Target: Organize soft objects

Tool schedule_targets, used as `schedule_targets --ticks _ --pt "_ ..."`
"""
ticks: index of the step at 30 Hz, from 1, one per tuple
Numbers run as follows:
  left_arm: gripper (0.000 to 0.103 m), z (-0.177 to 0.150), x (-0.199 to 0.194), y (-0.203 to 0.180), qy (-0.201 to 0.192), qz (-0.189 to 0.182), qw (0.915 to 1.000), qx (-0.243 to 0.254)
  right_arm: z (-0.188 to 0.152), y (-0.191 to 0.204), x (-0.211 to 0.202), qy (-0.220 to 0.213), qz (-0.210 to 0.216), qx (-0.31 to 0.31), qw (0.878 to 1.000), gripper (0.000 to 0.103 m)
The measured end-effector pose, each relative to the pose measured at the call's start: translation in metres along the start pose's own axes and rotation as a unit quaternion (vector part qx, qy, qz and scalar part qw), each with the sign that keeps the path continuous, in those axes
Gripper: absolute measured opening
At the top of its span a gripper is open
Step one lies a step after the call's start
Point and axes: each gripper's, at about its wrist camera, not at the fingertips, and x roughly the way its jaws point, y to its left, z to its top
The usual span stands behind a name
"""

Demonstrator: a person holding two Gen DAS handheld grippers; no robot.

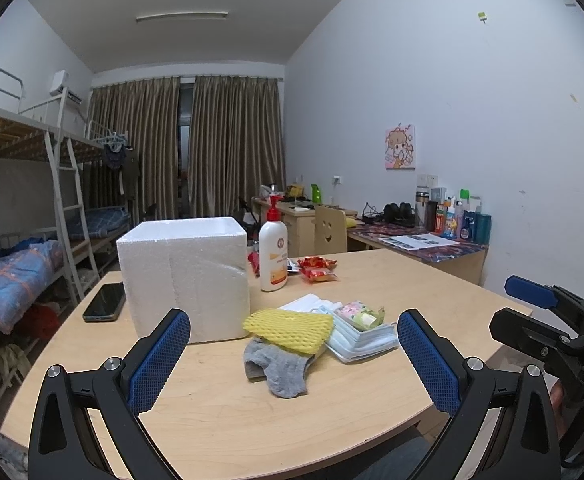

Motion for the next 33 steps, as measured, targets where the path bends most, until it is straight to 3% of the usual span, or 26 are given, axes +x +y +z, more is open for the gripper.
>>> schedule_targets --ticks 15,33 --pt "0.103 -0.001 0.009 0.003 0.012 -0.001 0.9999 -0.004 -0.001 0.000 0.007 0.009 -0.001 0.000 1.000 0.103" --pt "0.103 -0.007 0.064 0.011 0.069 -0.007 0.9975 -0.014 -0.005 -0.026 0.044 0.051 -0.024 0.010 0.998 0.103"
